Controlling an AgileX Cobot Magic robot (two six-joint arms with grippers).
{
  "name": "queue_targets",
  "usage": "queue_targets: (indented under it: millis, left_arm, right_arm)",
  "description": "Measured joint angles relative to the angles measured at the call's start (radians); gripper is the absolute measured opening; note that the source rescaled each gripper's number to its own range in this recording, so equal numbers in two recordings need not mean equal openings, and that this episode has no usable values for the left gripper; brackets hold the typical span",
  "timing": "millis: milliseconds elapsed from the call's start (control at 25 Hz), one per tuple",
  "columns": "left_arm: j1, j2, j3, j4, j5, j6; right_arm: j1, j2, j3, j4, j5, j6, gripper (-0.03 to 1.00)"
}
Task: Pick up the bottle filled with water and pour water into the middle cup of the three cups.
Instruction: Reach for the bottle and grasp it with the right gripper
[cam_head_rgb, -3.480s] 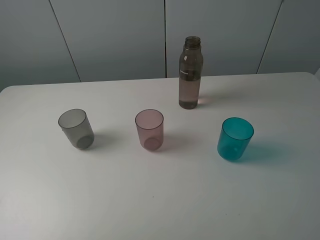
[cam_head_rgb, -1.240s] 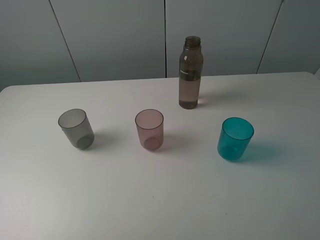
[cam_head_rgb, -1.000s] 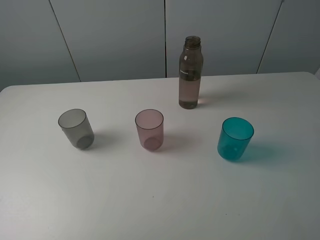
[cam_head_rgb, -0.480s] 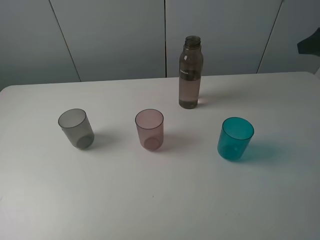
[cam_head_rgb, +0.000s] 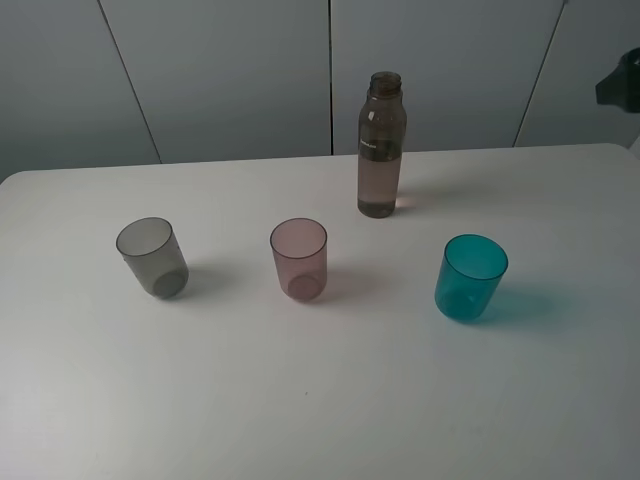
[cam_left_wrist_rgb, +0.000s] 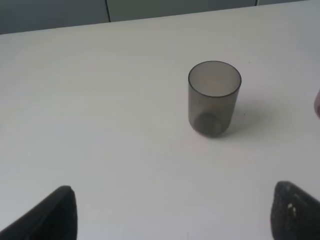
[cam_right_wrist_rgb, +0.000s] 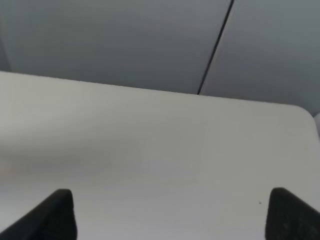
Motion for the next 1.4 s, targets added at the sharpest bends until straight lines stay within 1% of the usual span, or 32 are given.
queue_targets:
  millis: [160, 280, 400, 440, 560, 600, 680, 800, 880, 920, 1000, 1040, 1120, 1200, 1280, 1400]
  left_arm:
    - [0.0, 0.0, 0.0, 0.0, 0.0, 0.0]
    - [0.0, 0.0, 0.0, 0.0, 0.0, 0.0]
    - [0.0, 0.0, 0.0, 0.0, 0.0, 0.0]
    - [0.0, 0.0, 0.0, 0.0, 0.0, 0.0]
    - [0.0, 0.0, 0.0, 0.0, 0.0, 0.0]
    - [0.0, 0.0, 0.0, 0.0, 0.0, 0.0]
    - [0.0, 0.0, 0.0, 0.0, 0.0, 0.0]
    - [0.0, 0.0, 0.0, 0.0, 0.0, 0.0]
    - [0.0, 0.0, 0.0, 0.0, 0.0, 0.0]
    - [0.0, 0.0, 0.0, 0.0, 0.0, 0.0]
    - [0.0, 0.0, 0.0, 0.0, 0.0, 0.0]
    - [0.0, 0.0, 0.0, 0.0, 0.0, 0.0]
    - [0.0, 0.0, 0.0, 0.0, 0.0, 0.0]
    - [0.0, 0.0, 0.0, 0.0, 0.0, 0.0]
    - [0.0, 0.0, 0.0, 0.0, 0.0, 0.0]
    - [0.0, 0.0, 0.0, 0.0, 0.0, 0.0]
  right_arm:
    - [0.014, 0.001, 0.0, -0.207, -0.065, 0.375, 0.5]
    - [0.034, 0.002, 0.022, -0.409, -0.128, 0.607, 0.5]
    - [0.048, 0.002, 0.079, -0.592, -0.199, 0.815, 0.5]
    - [0.051, 0.002, 0.1, -0.638, -0.226, 0.878, 0.5]
    - [0.052, 0.004, 0.161, -0.827, -0.306, 1.036, 0.5]
    - [0.052, 0.004, 0.175, -0.876, -0.324, 1.071, 0.5]
    - [0.053, 0.006, 0.19, -0.985, -0.343, 1.105, 0.5]
    - [0.053, 0.006, 0.198, -1.114, -0.37, 1.135, 0.5]
    - [0.047, 0.006, 0.198, -1.176, -0.414, 1.173, 0.5]
    - [0.03, 0.008, 0.198, -1.216, -0.453, 1.201, 0.5]
    - [-0.022, 0.022, 0.198, -1.32, -0.547, 1.321, 0.5]
    - [-0.058, 0.035, 0.198, -1.372, -0.615, 1.381, 0.5]
    - [-0.122, 0.089, 0.186, -1.51, -0.748, 1.524, 0.5]
    - [-0.171, 0.16, 0.146, -1.638, -0.891, 1.629, 0.5]
    - [-0.187, 0.242, 0.094, -1.759, -0.977, 1.719, 0.5]
    - [-0.189, 0.348, 0.007, -1.881, -1.061, 1.79, 0.5]
